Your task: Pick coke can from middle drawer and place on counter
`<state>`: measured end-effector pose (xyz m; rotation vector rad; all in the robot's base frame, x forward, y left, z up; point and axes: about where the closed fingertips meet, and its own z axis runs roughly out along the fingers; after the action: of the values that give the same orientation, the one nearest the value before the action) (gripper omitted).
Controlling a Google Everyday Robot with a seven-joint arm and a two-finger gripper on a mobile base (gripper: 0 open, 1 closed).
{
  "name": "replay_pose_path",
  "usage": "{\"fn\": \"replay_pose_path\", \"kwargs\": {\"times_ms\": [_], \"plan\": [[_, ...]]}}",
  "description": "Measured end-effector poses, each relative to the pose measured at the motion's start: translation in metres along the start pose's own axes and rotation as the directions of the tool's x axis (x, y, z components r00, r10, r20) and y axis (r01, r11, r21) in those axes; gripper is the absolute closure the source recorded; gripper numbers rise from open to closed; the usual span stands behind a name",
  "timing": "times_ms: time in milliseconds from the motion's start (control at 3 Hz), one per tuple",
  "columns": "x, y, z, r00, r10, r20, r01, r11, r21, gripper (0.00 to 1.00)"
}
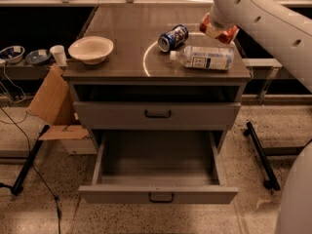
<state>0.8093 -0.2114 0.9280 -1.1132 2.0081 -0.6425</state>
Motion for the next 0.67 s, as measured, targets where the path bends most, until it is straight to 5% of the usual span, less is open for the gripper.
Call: {"fn": "replay_pose_path", "kwargs": {"times_ms": [667], "plan": [[0.0041, 0.0060, 0.0148, 0.998, -0.034, 0.043, 0.035, 0.9991, -0.022, 1.00]]}}
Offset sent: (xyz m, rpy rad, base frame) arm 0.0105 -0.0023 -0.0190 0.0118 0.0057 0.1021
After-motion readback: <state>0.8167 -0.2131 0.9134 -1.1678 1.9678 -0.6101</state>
